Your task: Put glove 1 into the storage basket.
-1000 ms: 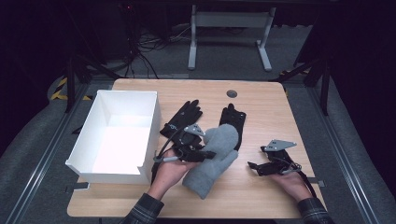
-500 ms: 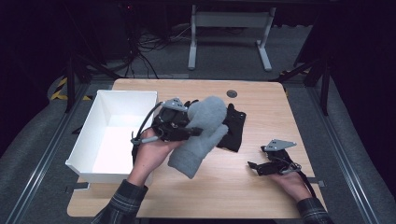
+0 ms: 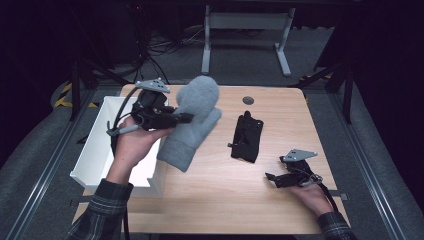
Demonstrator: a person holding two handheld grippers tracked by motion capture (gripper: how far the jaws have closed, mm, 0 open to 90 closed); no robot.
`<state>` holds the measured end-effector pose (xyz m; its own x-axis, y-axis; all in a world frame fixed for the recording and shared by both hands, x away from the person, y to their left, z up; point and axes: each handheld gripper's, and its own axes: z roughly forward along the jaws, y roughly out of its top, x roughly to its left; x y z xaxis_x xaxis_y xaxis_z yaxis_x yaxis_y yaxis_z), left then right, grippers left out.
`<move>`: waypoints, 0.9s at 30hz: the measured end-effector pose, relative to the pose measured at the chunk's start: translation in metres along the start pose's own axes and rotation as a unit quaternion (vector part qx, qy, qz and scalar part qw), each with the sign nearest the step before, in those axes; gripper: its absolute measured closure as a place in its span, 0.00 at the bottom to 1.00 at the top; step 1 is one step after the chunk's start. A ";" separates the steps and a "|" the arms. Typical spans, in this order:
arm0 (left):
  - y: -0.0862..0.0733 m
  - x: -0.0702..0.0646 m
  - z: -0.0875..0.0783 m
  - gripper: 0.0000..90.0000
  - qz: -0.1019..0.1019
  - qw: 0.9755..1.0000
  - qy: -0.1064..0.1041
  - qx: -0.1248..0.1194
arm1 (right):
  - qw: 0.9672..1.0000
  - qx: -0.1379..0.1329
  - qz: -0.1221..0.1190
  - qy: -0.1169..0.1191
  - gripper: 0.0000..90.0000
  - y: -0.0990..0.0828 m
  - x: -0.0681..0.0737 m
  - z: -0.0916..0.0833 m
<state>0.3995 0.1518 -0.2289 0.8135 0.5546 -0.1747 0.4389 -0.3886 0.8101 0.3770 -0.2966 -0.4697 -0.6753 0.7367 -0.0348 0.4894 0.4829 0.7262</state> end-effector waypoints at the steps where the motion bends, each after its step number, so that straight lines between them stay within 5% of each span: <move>1: 0.000 0.002 -0.005 0.83 -0.001 1.000 0.004 -0.002 | 1.000 0.000 0.000 0.000 0.13 0.000 0.000 0.000; 7: -0.005 0.017 -0.035 0.83 -0.016 0.999 0.033 -0.005 | 1.000 0.001 0.001 -0.001 0.13 0.000 0.000 0.000; 15: -0.033 0.042 -0.063 0.83 -0.053 0.996 0.067 -0.006 | 1.000 0.000 0.002 -0.002 0.13 0.000 0.000 0.000; 27: -0.089 0.079 -0.047 0.83 -0.111 0.989 0.097 0.030 | 1.000 0.000 0.003 -0.002 0.12 0.001 0.000 0.001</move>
<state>0.4071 0.2650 -0.2882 0.6090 0.7591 -0.2299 0.6253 -0.2811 0.7280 0.3777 -0.2962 -0.4697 -0.6701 0.7415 -0.0331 0.4937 0.4785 0.7262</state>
